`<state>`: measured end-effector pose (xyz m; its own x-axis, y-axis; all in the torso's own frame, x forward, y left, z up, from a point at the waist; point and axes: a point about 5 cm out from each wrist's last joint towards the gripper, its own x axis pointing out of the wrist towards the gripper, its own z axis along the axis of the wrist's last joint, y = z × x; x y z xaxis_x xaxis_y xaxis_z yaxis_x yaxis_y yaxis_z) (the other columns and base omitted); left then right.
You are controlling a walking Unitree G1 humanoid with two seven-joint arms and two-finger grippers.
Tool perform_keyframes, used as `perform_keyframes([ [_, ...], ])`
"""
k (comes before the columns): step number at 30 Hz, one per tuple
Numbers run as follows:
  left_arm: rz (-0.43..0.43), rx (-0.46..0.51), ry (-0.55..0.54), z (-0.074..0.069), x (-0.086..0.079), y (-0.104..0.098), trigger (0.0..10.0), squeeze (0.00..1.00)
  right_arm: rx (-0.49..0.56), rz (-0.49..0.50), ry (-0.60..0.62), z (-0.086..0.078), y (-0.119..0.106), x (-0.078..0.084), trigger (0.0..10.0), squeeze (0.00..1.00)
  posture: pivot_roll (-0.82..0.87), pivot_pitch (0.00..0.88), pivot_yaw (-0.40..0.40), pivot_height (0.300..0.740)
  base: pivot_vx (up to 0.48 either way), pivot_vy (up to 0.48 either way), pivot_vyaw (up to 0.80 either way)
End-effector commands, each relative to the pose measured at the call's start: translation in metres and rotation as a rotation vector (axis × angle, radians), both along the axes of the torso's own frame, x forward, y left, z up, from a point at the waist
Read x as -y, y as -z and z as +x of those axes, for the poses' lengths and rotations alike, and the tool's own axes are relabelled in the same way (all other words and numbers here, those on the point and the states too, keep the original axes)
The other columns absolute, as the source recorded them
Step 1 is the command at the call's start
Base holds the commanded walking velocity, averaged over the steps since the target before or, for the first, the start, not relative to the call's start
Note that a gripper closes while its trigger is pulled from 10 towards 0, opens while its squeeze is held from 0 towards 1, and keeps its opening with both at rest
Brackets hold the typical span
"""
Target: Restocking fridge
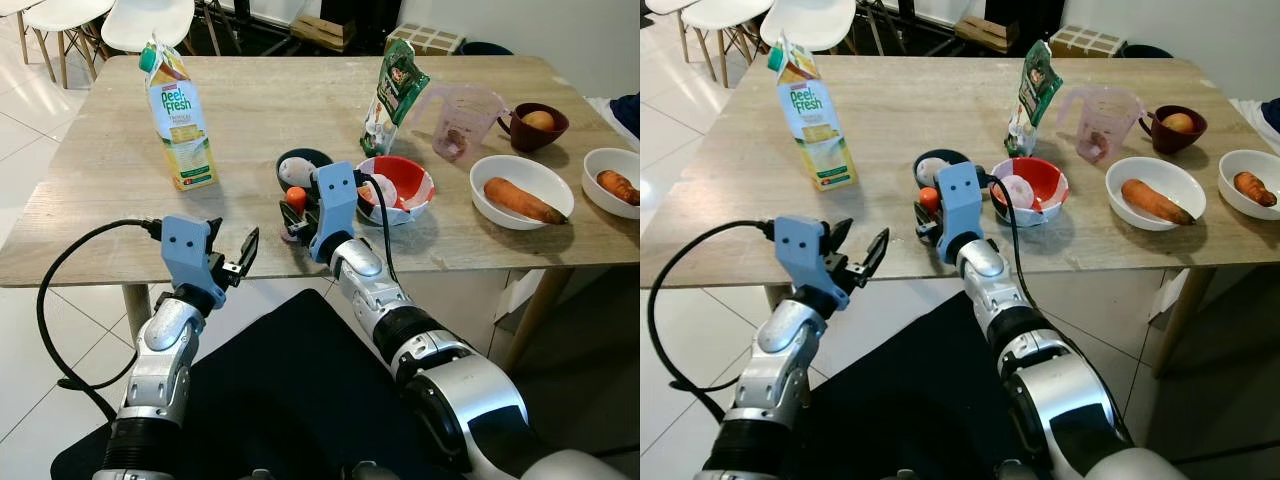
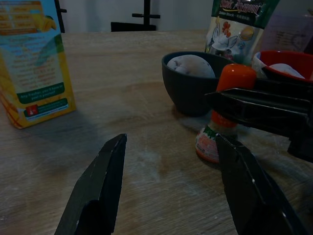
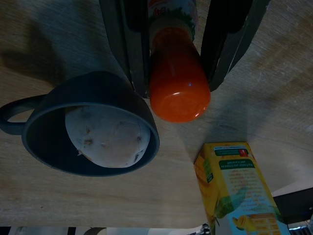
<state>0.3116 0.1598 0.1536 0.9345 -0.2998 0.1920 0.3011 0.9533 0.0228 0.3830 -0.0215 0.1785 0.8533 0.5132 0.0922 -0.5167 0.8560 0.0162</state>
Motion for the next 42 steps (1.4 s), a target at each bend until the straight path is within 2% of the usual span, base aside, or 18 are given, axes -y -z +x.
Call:
perform_keyframes([
  [1, 0.013, -0.013, 0.01, 0.0, 0.001, 0.003, 10.0, 0.0, -0.037, 0.055, -0.063, -0.012, 0.006, -0.03, 0.0, 0.0, -0.14, 0.202, -0.017, 0.74, 0.0, 0.0, 0.0],
  [7, 0.01, -0.012, 0.023, 0.003, 0.004, 0.003, 10.0, 0.0, -0.032, 0.058, -0.054, -0.012, 0.007, -0.025, 0.0, 0.0, -0.15, 0.185, -0.005, 0.74, 0.0, 0.0, 0.0],
  [8, 0.009, -0.012, 0.025, 0.003, 0.005, 0.003, 10.0, 0.0, -0.03, 0.058, -0.053, -0.011, 0.007, -0.024, 0.5, 0.0, -0.15, 0.185, -0.005, 0.74, 0.0, 0.0, 0.0],
  [9, 0.007, -0.012, 0.029, 0.004, 0.007, 0.003, 10.0, 0.0, -0.02, 0.063, -0.052, -0.011, 0.007, -0.021, 2.7, 0.0, -0.15, 0.178, -0.003, 0.74, 0.0, 0.0, 0.0],
  [10, 0.007, -0.012, 0.029, 0.004, 0.007, 0.003, 10.0, 0.0, -0.02, 0.063, -0.052, -0.011, 0.007, -0.021, 2.7, 0.0, -0.15, 0.178, -0.003, 0.74, 0.0, 0.0, 0.0],
  [11, 0.005, -0.011, 0.033, 0.004, 0.008, 0.003, 10.0, 0.0, -0.012, 0.073, -0.054, -0.011, 0.007, -0.017, 5.5, 0.0, -0.15, 0.173, -0.002, 0.74, 0.0, 0.0, 0.0],
  [12, 0.003, -0.009, 0.037, 0.004, 0.01, 0.003, 10.0, 0.0, -0.003, 0.092, -0.06, -0.011, 0.007, -0.012, 10.0, 0.0, -0.15, 0.169, -0.003, 0.74, 0.0, 0.0, 0.0],
  [16, -0.003, -0.009, 0.048, 0.004, 0.013, 0.004, 10.0, 0.0, -0.001, 0.175, -0.135, -0.014, 0.008, 0.001, 10.0, 0.0, -0.16, 0.158, -0.001, 0.74, 0.0, 0.0, 0.0],
  [19, -0.025, -0.001, 0.086, 0.002, 0.018, 0.005, 10.0, 0.0, 0.008, 0.279, -0.258, -0.029, 0.01, 0.04, 10.0, 0.0, -0.17, 0.141, 0.003, 0.74, 0.0, 0.0, 0.0],
  [22, -0.046, 0.007, 0.143, -0.002, 0.026, 0.005, 10.0, 0.0, 0.025, 0.306, -0.273, -0.04, 0.005, 0.08, 10.0, 0.0, -0.18, 0.121, 0.014, 0.74, 0.0, 0.0, 0.0],
  [23, -0.046, 0.007, 0.143, -0.002, 0.026, 0.005, 10.0, 0.0, 0.025, 0.306, -0.273, -0.04, 0.005, 0.08, 10.0, 0.0, -0.18, 0.121, 0.014, 0.74, 0.0, 0.0, 0.0],
  [25, -0.05, 0.01, 0.175, -0.005, 0.031, 0.005, 10.0, 0.0, 0.019, 0.281, -0.29, -0.049, 0.007, 0.108, 10.0, 0.0, -0.19, 0.112, 0.021, 0.74, 0.0, 0.0, 0.0],
  [26, -0.05, 0.01, 0.175, -0.005, 0.031, 0.005, 10.0, 0.0, 0.019, 0.281, -0.29, -0.049, 0.007, 0.108, 10.0, 0.0, -0.19, 0.112, 0.021, 0.74, 0.0, 0.0, 0.0],
  [27, -0.058, 0.011, 0.208, -0.007, 0.037, 0.006, 10.0, 0.0, 0.002, 0.226, -0.279, -0.06, 0.017, 0.136, 10.0, 0.0, -0.2, 0.103, 0.031, 0.74, 0.0, 0.0, 0.0],
  [29, -0.063, 0.009, 0.234, -0.008, 0.041, 0.007, 10.0, 0.0, -0.031, 0.193, -0.268, -0.073, 0.026, 0.158, 10.0, 0.0, -0.2, 0.099, 0.034, 0.74, 0.0, 0.0, 0.0],
  [34, -0.07, 0.001, 0.28, -0.008, 0.05, 0.01, 10.0, 0.0, -0.112, 0.163, -0.282, -0.1, 0.038, 0.189, 10.0, 0.0, -0.21, 0.089, 0.042, 0.74, 0.0, 0.0, 0.0],
  [40, -0.069, -0.015, 0.294, -0.009, 0.053, 0.014, 10.0, 0.0, -0.196, 0.133, -0.301, -0.118, 0.047, 0.198, 10.0, 0.0, -0.22, 0.078, 0.048, 0.74, 0.0, 0.0, 0.0],
  [42, -0.035, -0.05, 0.245, -0.006, 0.051, 0.024, 10.0, 0.0, -0.302, 0.056, -0.274, -0.128, 0.069, 0.205, 10.0, 0.0, -0.22, 0.073, 0.05, 0.74, 0.0, 0.0, 0.0],
])
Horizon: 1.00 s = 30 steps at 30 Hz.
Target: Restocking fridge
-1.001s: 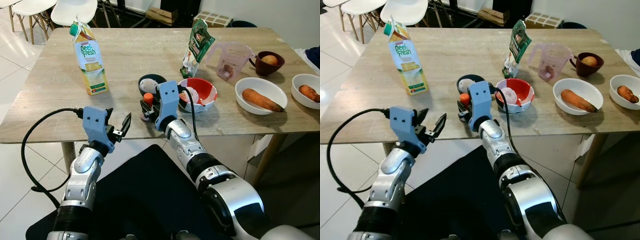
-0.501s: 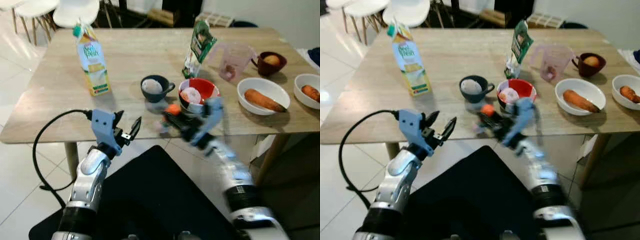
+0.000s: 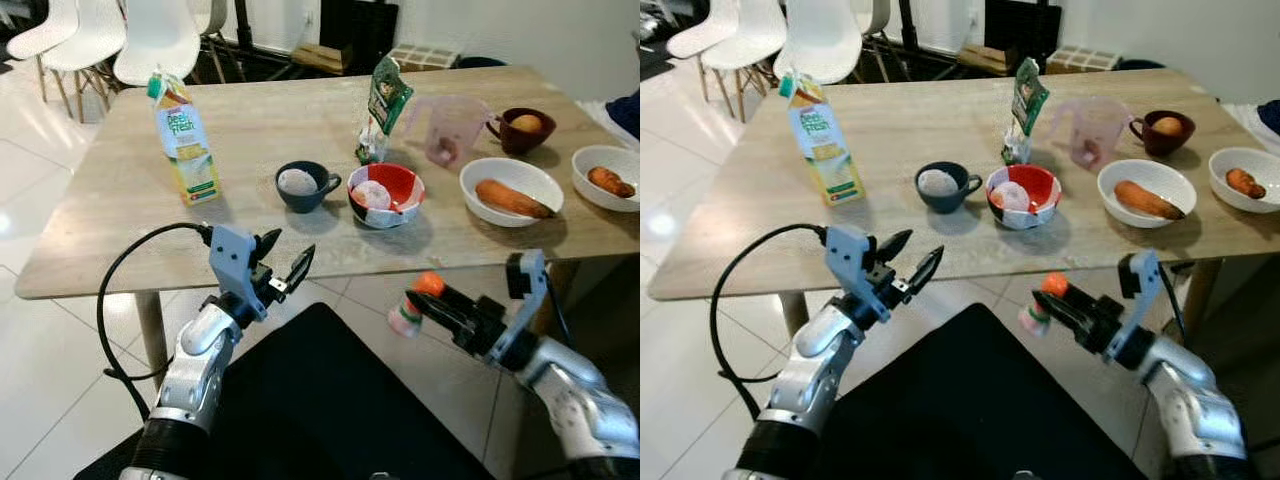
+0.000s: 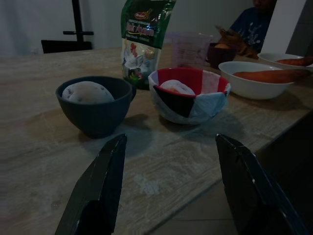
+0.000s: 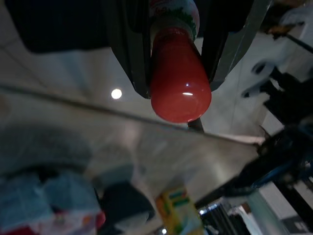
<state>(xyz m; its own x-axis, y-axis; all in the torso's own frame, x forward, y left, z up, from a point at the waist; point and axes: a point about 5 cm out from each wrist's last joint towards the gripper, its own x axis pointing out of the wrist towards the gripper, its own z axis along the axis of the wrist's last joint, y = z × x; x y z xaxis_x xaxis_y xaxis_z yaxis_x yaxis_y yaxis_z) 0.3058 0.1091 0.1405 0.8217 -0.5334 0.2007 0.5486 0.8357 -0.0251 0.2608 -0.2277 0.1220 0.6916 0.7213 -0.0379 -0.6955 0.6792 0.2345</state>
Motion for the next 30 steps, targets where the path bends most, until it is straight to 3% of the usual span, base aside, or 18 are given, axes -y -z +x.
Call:
perform_keyframes([
  [1, 0.018, -0.036, -0.029, 0.0, 0.0, 0.011, 10.0, 0.0, -0.056, -0.043, -0.012, -0.006, 0.013, -0.001, 10.0, 0.0, -0.22, 0.073, 0.05, 0.74, 0.0, 0.0, 0.0],
  [6, 0.077, -0.088, -0.08, 0.0, 0.0, 0.027, 10.0, 0.0, -0.191, -0.098, 0.041, -0.018, 0.042, 0.011, 10.0, 0.0, -0.21, 0.072, 0.043, 0.74, 0.0, 0.0, 0.0],
  [8, 0.147, -0.139, -0.065, -0.003, 0.005, 0.044, 10.0, 0.0, -0.256, -0.183, 0.17, -0.021, 0.065, 0.023, 10.0, 0.0, -0.22, 0.073, 0.044, 0.74, 0.0, 0.0, 0.0],
  [9, 0.147, -0.139, -0.065, -0.003, 0.005, 0.044, 10.0, 0.0, -0.256, -0.183, 0.17, -0.021, 0.065, 0.023, 10.0, 0.0, -0.22, 0.073, 0.044, 0.74, 0.0, 0.0, 0.0],
  [12, 0.237, -0.184, -0.041, -0.008, 0.013, 0.061, 10.0, 0.0, -0.305, -0.408, 0.482, -0.018, 0.097, 0.044, 10.0, 0.0, -0.22, 0.07, 0.052, 0.74, 0.0, 0.0, 0.0],
  [15, 0.226, -0.209, -0.03, -0.01, 0.018, 0.067, 10.0, 0.0, -0.322, -0.48, 0.696, -0.02, 0.107, 0.056, 10.0, 0.0, -0.22, 0.071, 0.055, 0.74, 0.0, 0.0, 0.0],
  [21, 0.198, -0.273, -0.036, -0.014, 0.019, 0.08, 10.0, 0.0, -0.267, -0.508, 0.723, -0.016, 0.11, 0.045, 10.0, 0.0, -0.22, 0.081, 0.055, 0.74, 0.0, 0.0, 0.0],
  [24, 0.249, -0.365, -0.093, -0.025, 0.009, 0.106, 10.0, 0.0, -0.247, -0.494, 0.741, -0.012, 0.117, 0.033, 10.0, 0.0, -0.22, 0.091, 0.048, 0.74, 0.0, 0.0, 0.0],
  [26, 0.26, -0.386, -0.112, -0.027, 0.006, 0.111, 10.0, 0.0, -0.249, -0.499, 0.747, -0.012, 0.119, 0.032, 10.0, 0.0, -0.22, 0.092, 0.045, 0.74, 0.0, 0.0, 0.0],
  [30, 0.267, -0.482, -0.206, -0.041, -0.014, 0.134, 10.0, 0.0, -0.25, -0.566, 0.712, -0.016, 0.132, 0.021, 10.0, 0.0, -0.22, 0.095, 0.036, 0.74, 0.0, 0.0, 0.0],
])
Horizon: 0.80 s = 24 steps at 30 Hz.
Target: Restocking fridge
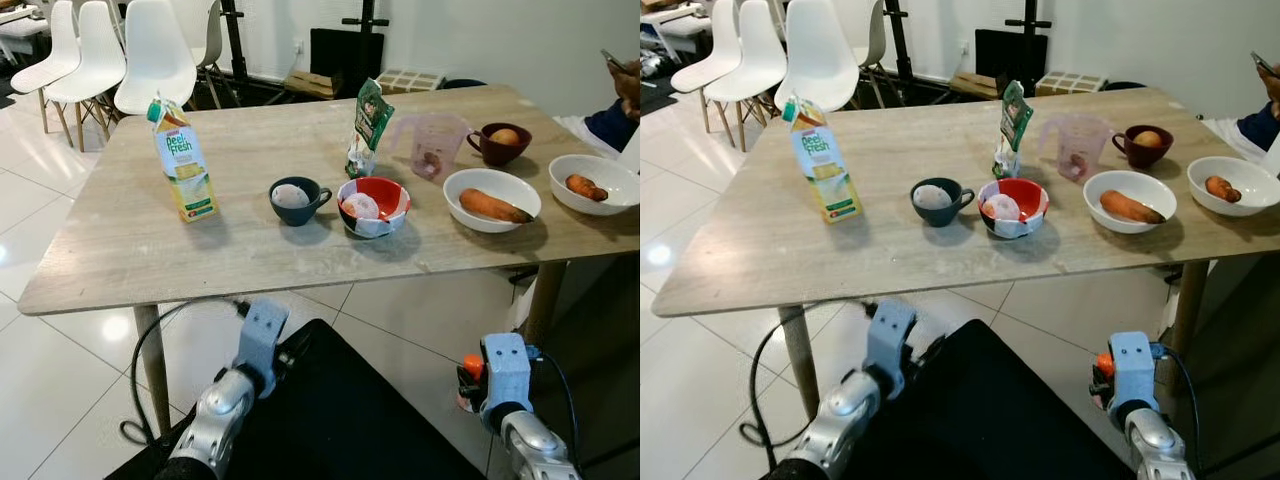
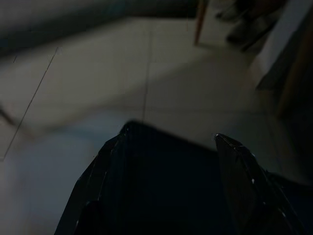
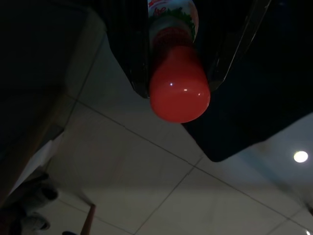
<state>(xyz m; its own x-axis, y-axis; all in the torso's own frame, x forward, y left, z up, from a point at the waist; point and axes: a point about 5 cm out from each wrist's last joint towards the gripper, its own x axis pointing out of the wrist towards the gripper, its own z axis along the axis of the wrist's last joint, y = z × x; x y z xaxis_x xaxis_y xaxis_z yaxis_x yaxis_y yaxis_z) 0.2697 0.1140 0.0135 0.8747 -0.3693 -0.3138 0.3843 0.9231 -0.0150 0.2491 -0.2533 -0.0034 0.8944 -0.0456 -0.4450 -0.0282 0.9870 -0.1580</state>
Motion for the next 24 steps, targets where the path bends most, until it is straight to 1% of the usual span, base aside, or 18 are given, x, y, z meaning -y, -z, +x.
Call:
perform_keyframes([
  [1, 0.026, -0.042, -0.06, -0.009, -0.016, 0.013, 10.0, 0.0, -0.031, -0.021, -0.021, -0.006, 0.01, -0.007, 10.0, 0.0, -0.21, 0.097, 0.025, 0.74, 0.0, 0.0, 0.0],
  [2, 0.029, -0.064, -0.093, -0.013, -0.022, 0.018, 10.0, 0.0, -0.062, -0.025, -0.032, -0.009, 0.014, -0.01, 10.0, 0.0, -0.21, 0.097, 0.024, 0.74, 0.0, 0.0, 0.0],
  [3, 0.029, -0.064, -0.093, -0.013, -0.022, 0.018, 10.0, 0.0, -0.062, -0.025, -0.032, -0.009, 0.014, -0.01, 10.0, 0.0, -0.21, 0.097, 0.024, 0.74, 0.0, 0.0, 0.0],
  [4, 0.035, -0.078, -0.121, -0.018, -0.029, 0.023, 10.0, 0.0, -0.083, -0.01, -0.02, -0.012, 0.019, -0.012, 10.0, 0.0, -0.2, 0.099, 0.017, 0.74, 0.0, 0.0, 0.0],
  [5, 0.035, -0.078, -0.121, -0.018, -0.029, 0.023, 10.0, 0.0, -0.083, -0.01, -0.02, -0.012, 0.019, -0.012, 10.0, 0.0, -0.2, 0.099, 0.017, 0.74, 0.0, 0.0, 0.0],
  [7, 0.039, -0.1, -0.176, -0.025, -0.042, 0.03, 10.0, 0.0, -0.102, 0.018, -0.01, -0.015, 0.025, -0.018, 10.0, 0.0, -0.19, 0.097, 0.012, 0.74, 0.0, 0.0, 0.0],
  [8, 0.039, -0.1, -0.176, -0.025, -0.042, 0.03, 10.0, 0.0, -0.102, 0.018, -0.01, -0.015, 0.025, -0.018, 10.0, 0.0, -0.19, 0.097, 0.012, 0.74, 0.0, 0.0, 0.0],
  [10, 0.038, -0.134, -0.245, -0.033, -0.057, 0.038, 10.0, 0.0, -0.105, 0.049, -0.039, -0.017, 0.029, -0.028, 10.0, 0.0, -0.18, 0.096, 0.008, 0.74, 0.0, 0.0, 0.0],
  [11, 0.039, -0.145, -0.265, -0.035, -0.061, 0.041, 10.0, 0.0, -0.105, 0.061, -0.051, -0.017, 0.03, -0.032, 10.0, 0.0, -0.18, 0.097, 0.008, 0.74, 0.0, 0.0, 0.0],
  [12, 0.039, -0.145, -0.265, -0.035, -0.061, 0.041, 10.0, 0.0, -0.105, 0.061, -0.051, -0.017, 0.03, -0.032, 10.0, 0.0, -0.18, 0.097, 0.008, 0.74, 0.0, 0.0, 0.0],
  [13, 0.034, -0.158, -0.287, -0.037, -0.064, 0.043, 10.0, 0.0, -0.102, 0.096, -0.047, -0.017, 0.031, -0.035, 10.0, 0.0, -0.18, 0.098, 0.008, 0.74, 0.0, 0.0, 0.0],
  [14, 0.031, -0.176, -0.309, -0.04, -0.068, 0.046, 10.0, 0.0, -0.105, 0.113, -0.039, -0.017, 0.032, -0.038, 10.0, 0.0, -0.18, 0.098, 0.008, 0.74, 0.0, 0.0, 0.0],
  [15, 0.031, -0.176, -0.309, -0.04, -0.068, 0.046, 10.0, 0.0, -0.105, 0.113, -0.039, -0.017, 0.032, -0.038, 10.0, 0.0, -0.18, 0.098, 0.008, 0.74, 0.0, 0.0, 0.0],
  [16, 0.03, -0.197, -0.327, -0.043, -0.07, 0.05, 10.0, 0.0, -0.103, 0.134, -0.016, -0.016, 0.033, -0.04, 10.0, 0.0, -0.18, 0.098, 0.008, 0.74, 0.0, 0.0, 0.0],
  [19, 0.034, -0.221, -0.339, -0.047, -0.072, 0.054, 10.0, 0.0, -0.103, 0.139, 0.012, -0.015, 0.034, -0.041, 10.0, 0.0, -0.18, 0.095, 0.008, 0.74, 0.0, 0.0, 0.0],
  [21, 0.067, -0.283, -0.364, -0.062, -0.077, 0.067, 10.0, 0.0, -0.11, 0.175, 0.028, -0.015, 0.036, -0.048, 10.0, 0.0, -0.18, 0.077, 0.008, 0.74, 0.0, 0.0, 0.0],
  [23, 0.085, -0.312, -0.384, -0.07, -0.081, 0.073, 10.0, 0.0, -0.114, 0.206, 0.027, -0.015, 0.038, -0.053, 10.0, 0.0, -0.17, 0.076, 0.007, 0.74, 0.0, 0.0, 0.0],
  [24, 0.089, -0.324, -0.403, -0.074, -0.083, 0.075, 10.0, 0.0, -0.083, 0.209, 0.045, -0.012, 0.035, -0.055, 10.0, 0.0, -0.16, 0.067, 0.0, 0.74, 0.0, 0.0, 0.0],
])
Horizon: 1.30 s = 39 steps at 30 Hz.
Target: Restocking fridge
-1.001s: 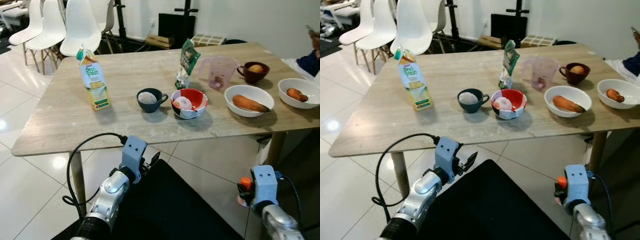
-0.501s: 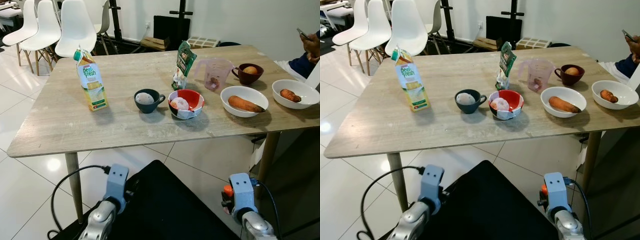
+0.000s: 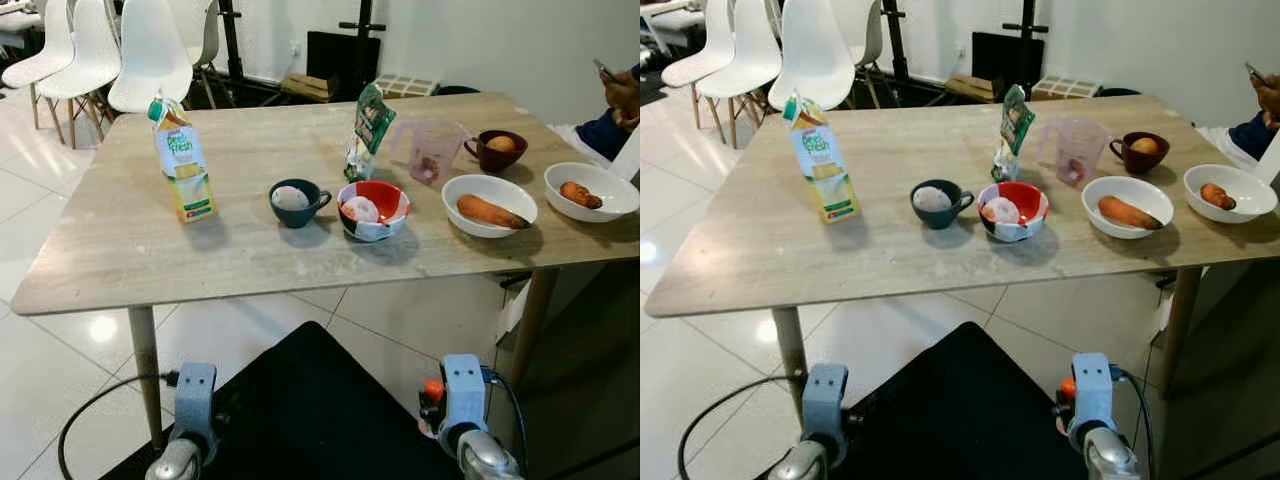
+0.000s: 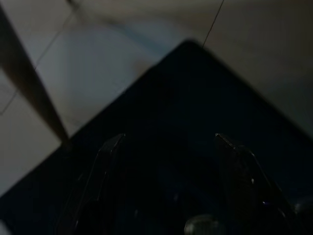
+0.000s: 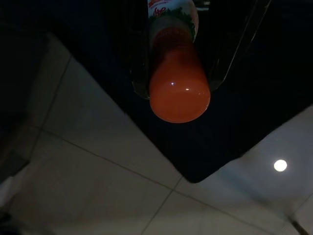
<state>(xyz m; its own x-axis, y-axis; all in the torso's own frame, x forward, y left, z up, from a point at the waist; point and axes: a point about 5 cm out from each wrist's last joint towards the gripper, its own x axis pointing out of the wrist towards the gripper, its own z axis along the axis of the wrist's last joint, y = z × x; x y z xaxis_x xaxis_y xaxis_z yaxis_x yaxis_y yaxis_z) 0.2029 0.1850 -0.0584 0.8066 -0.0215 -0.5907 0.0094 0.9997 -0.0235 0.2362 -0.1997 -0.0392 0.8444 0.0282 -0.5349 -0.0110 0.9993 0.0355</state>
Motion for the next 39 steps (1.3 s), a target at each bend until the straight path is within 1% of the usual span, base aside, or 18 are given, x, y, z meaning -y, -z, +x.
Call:
perform_keyframes([
  [1, 0.036, -0.025, -0.034, -0.01, -0.013, 0.005, 10.0, 0.0, 0.039, 0.013, 0.038, 0.004, -0.003, -0.002, 10.0, 0.0, -0.16, 0.067, 0.0, 0.74, 0.0, 0.0, 0.0],
  [5, 0.026, -0.017, -0.052, -0.012, -0.011, 0.005, 10.0, 0.0, 0.02, 0.056, 0.037, 0.007, -0.002, -0.009, 10.0, 0.0, -0.14, 0.059, -0.01, 0.74, 0.0, 0.0, 0.0],
  [6, 0.011, -0.001, -0.06, -0.011, -0.009, 0.004, 10.0, 0.0, 0.007, 0.088, 0.007, 0.007, -0.001, -0.016, 10.0, 0.0, -0.14, 0.061, -0.013, 0.74, 0.0, 0.0, 0.0],
  [7, 0.011, -0.001, -0.06, -0.011, -0.009, 0.004, 10.0, 0.0, 0.007, 0.088, 0.007, 0.007, -0.001, -0.016, 10.0, 0.0, -0.14, 0.061, -0.013, 0.74, 0.0, 0.0, 0.0],
  [8, -0.002, 0.012, -0.059, -0.009, -0.006, 0.003, 10.0, 0.0, -0.008, 0.092, -0.053, 0.008, 0.0, -0.024, 10.0, 0.0, -0.13, 0.061, -0.016, 0.74, 0.0, 0.0, 0.0],
  [9, 0.0, 0.024, -0.049, -0.008, -0.003, 0.002, 10.0, 0.0, -0.014, 0.052, -0.108, 0.007, 0.001, -0.029, 10.0, 0.0, -0.13, 0.06, -0.016, 0.74, 0.0, 0.0, 0.0],
  [10, 0.0, 0.024, -0.049, -0.008, -0.003, 0.002, 10.0, 0.0, -0.014, 0.052, -0.108, 0.007, 0.001, -0.029, 10.0, 0.0, -0.13, 0.06, -0.016, 0.74, 0.0, 0.0, 0.0],
  [12, 0.015, 0.029, -0.028, -0.007, 0.002, 0.003, 10.0, 0.0, -0.062, 0.002, -0.11, 0.003, 0.007, -0.031, 10.0, 0.0, -0.13, 0.051, -0.013, 0.74, 0.0, 0.0, 0.0],
  [13, 0.004, 0.02, -0.013, -0.007, 0.005, 0.004, 10.0, 0.0, -0.103, 0.005, -0.11, -0.002, 0.011, -0.031, 10.0, 0.0, -0.13, 0.038, -0.009, 0.74, 0.0, 0.0, 0.0],
  [14, 0.004, 0.02, -0.013, -0.007, 0.005, 0.004, 10.0, 0.0, -0.103, 0.005, -0.11, -0.002, 0.011, -0.031, 10.0, 0.0, -0.13, 0.038, -0.009, 0.74, 0.0, 0.0, 0.0],
  [16, 0.004, 0.016, 0.03, -0.008, 0.013, 0.005, 10.0, 0.0, -0.148, -0.011, -0.136, -0.013, 0.019, -0.03, 10.0, 0.0, -0.13, 0.026, -0.008, 0.74, 0.0, 0.0, 0.0],
  [21, -0.005, 0.006, 0.04, -0.007, 0.017, 0.006, 10.0, 0.0, -0.141, -0.045, -0.156, -0.02, 0.021, -0.028, 10.0, 0.0, -0.12, 0.029, -0.01, 0.74, 0.0, 0.0, 0.0],
  [24, -0.014, -0.005, 0.051, -0.007, 0.019, 0.007, 10.0, 0.0, -0.115, -0.071, -0.163, -0.018, 0.019, -0.027, 10.0, 0.0, -0.12, 0.035, -0.01, 0.74, 0.0, 0.0, 0.0],
  [27, -0.017, -0.013, 0.058, -0.008, 0.02, 0.008, 10.0, 0.0, -0.096, -0.066, -0.172, -0.016, 0.018, -0.028, 10.0, 0.0, -0.12, 0.036, -0.009, 0.74, 0.0, 0.0, 0.0],
  [31, -0.014, -0.042, 0.051, -0.012, 0.016, 0.011, 10.0, 0.0, -0.091, -0.068, -0.195, -0.014, 0.017, -0.031, 10.0, 0.0, -0.12, 0.031, -0.008, 0.74, 0.0, 0.0, 0.0],
  [33, 0.007, -0.06, 0.037, -0.014, 0.013, 0.013, 10.0, 0.0, -0.114, -0.065, -0.203, -0.015, 0.018, -0.033, 10.0, 0.0, -0.12, 0.026, -0.011, 0.74, 0.0, 0.0, 0.0],
  [37, 0.019, -0.058, 0.009, -0.015, 0.009, 0.013, 10.0, 0.0, -0.124, -0.066, -0.235, -0.015, 0.019, -0.036, 10.0, 0.0, -0.1, 0.03, -0.025, 0.74, 0.0, 0.0, 0.0],
  [39, 0.027, -0.051, -0.008, -0.016, 0.006, 0.013, 10.0, 0.0, -0.102, -0.073, -0.247, -0.011, 0.016, -0.04, 10.0, 0.0, -0.08, 0.034, -0.036, 0.74, 0.0, 0.0, 0.0],
])
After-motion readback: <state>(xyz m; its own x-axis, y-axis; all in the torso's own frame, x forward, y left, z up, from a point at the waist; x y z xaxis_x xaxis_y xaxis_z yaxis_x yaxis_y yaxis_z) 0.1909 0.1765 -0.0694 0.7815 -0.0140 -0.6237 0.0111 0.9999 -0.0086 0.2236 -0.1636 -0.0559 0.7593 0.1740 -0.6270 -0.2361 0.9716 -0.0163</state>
